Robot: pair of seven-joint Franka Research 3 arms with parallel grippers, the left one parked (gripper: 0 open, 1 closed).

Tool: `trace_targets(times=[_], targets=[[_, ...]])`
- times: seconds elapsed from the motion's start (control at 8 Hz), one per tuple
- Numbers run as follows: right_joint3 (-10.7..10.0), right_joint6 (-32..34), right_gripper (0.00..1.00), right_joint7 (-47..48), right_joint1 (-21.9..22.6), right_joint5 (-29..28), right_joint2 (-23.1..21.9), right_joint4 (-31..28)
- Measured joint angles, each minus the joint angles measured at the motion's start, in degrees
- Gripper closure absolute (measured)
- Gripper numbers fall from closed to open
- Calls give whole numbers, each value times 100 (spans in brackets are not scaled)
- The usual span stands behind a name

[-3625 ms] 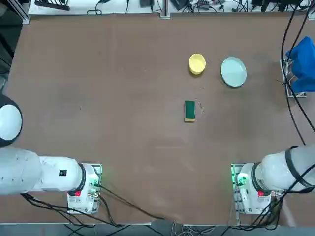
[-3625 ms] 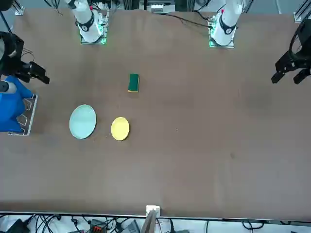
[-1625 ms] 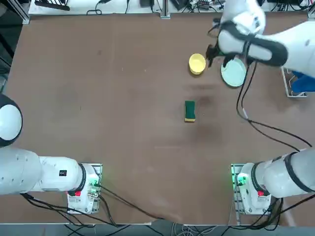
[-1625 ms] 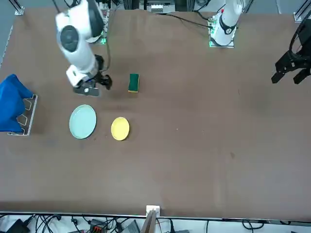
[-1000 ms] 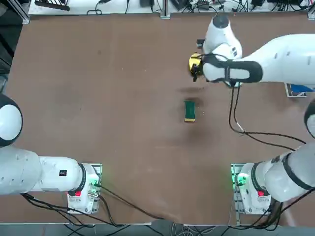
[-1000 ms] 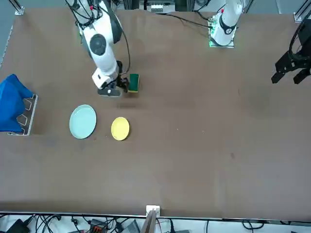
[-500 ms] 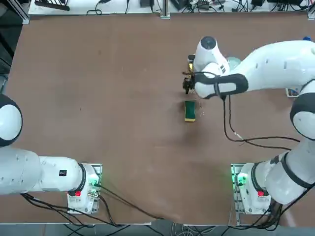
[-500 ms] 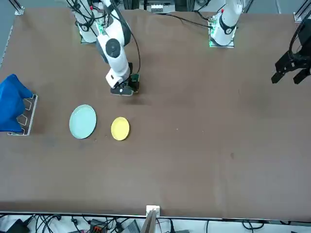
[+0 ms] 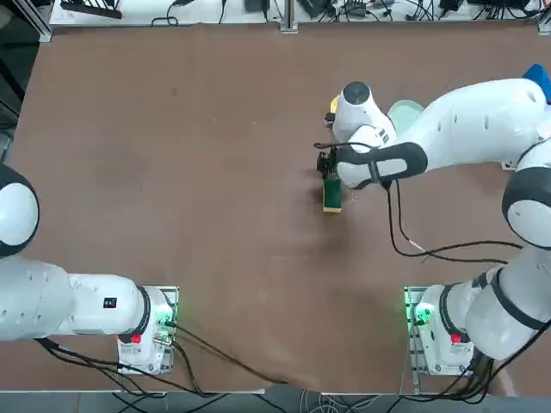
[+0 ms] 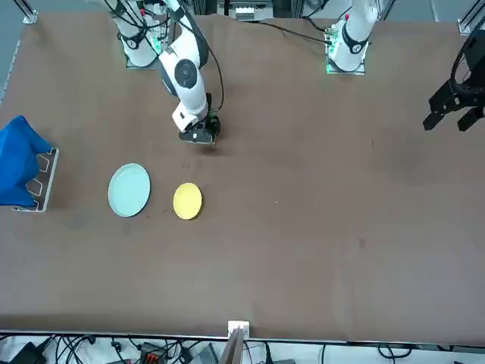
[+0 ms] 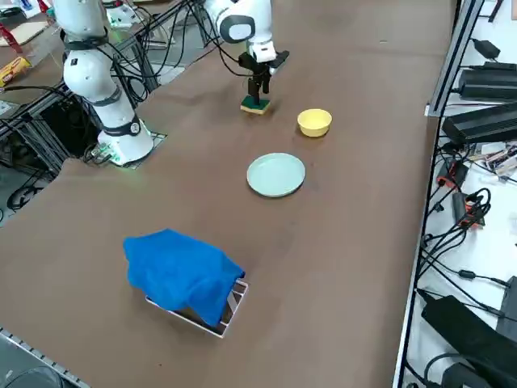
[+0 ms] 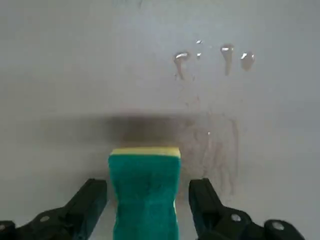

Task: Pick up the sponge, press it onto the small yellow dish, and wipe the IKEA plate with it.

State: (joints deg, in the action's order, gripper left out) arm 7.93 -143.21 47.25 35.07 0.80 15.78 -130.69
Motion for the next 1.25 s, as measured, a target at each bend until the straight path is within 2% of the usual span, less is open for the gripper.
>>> trace_targets(times=[0.38,0.75,1.25], targets=[[-2,-236,0,259,125,0,60,-80],[-3,-1139,0,580,257,0,367,-459],[-28,-1178,0,653,257,0,399,-523]])
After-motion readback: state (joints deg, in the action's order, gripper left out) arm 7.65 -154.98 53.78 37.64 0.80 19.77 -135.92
